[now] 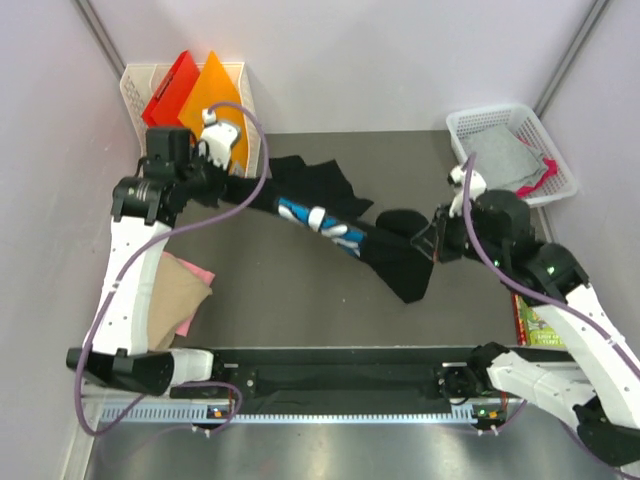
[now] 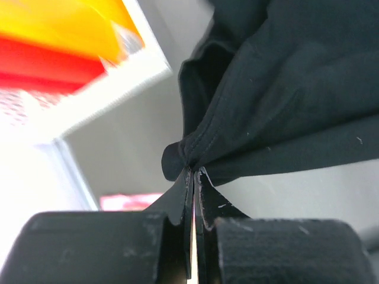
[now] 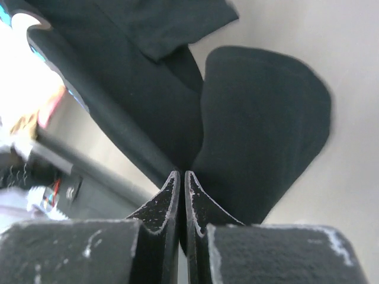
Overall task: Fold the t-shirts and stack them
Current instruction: Flatten out the tshirt
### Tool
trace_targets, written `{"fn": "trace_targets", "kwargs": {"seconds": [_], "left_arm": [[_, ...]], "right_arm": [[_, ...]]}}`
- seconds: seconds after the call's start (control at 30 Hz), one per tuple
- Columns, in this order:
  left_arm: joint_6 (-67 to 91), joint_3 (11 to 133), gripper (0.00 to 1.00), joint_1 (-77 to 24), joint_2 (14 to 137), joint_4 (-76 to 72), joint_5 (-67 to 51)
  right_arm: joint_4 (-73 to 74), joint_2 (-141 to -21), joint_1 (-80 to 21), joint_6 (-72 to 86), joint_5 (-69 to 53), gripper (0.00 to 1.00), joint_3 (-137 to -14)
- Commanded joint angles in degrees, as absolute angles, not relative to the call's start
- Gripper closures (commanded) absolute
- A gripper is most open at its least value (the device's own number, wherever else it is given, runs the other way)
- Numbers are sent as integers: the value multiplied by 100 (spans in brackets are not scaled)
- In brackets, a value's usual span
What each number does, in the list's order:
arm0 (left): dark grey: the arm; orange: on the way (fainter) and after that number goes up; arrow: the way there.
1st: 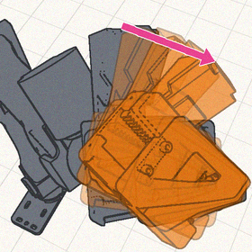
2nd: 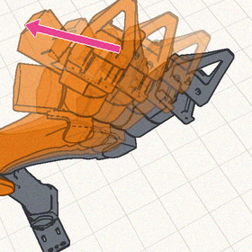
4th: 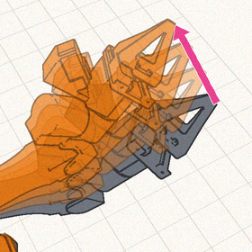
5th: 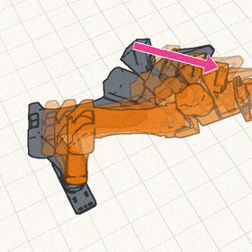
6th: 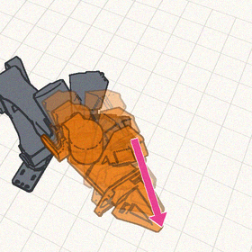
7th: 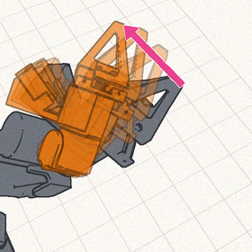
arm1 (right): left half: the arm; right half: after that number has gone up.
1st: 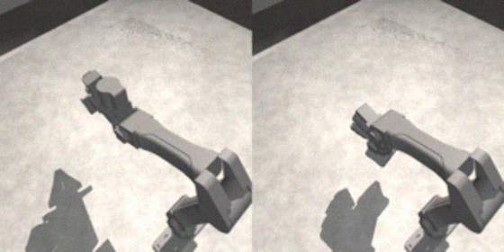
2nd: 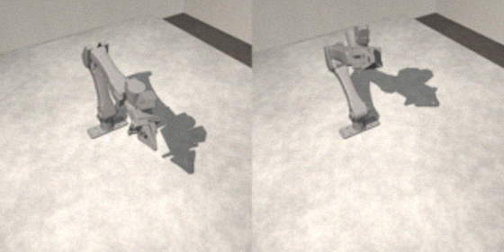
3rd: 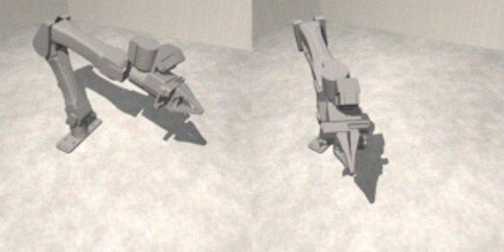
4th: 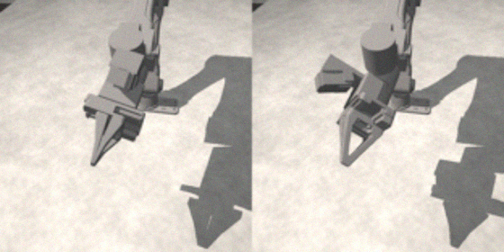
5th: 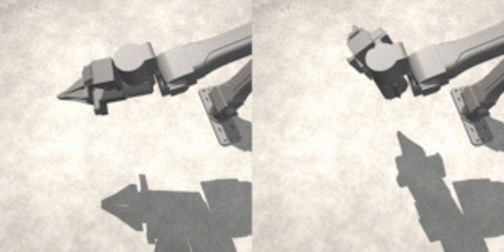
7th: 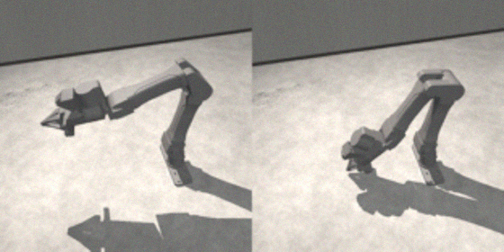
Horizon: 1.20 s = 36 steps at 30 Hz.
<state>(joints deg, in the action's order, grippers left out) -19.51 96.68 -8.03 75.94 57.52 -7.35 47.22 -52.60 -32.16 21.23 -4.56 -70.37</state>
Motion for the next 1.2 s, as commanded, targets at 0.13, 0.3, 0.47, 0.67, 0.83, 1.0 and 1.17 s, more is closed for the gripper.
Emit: {"fn": "trace_targets", "kwargs": {"seconds": [0.13,0.3,0.47,0.67,0.83,1.0,1.17], "left_arm": [[-2312,8059,100,-756,6847,6733,-949],[-2075,8867,100,-756,7311,6522,-896],[-2004,9930,100,-773,8005,6180,-581],[-2065,11363,100,-791,8639,5855,138],[-2346,11697,100,-809,9034,4993,650],[-2364,13031,100,-809,10054,4712,1273],[-2338,12921,100,-809,9837,4858,1029]], "right_arm": [[5519,-4596,-3340,2919,-871,100,-5633],[5564,-5465,-3340,2216,-203,100,-6678],[5449,-6387,-3331,1706,481,100,-7830],[5151,-7074,-3208,1292,984,100,-8850],[4887,-7732,-2761,898,1116,100,-9560],[4693,-8322,-2558,782,1415,100,-10133],[4772,-8307,-2549,949,1301,100,-9960]]}}
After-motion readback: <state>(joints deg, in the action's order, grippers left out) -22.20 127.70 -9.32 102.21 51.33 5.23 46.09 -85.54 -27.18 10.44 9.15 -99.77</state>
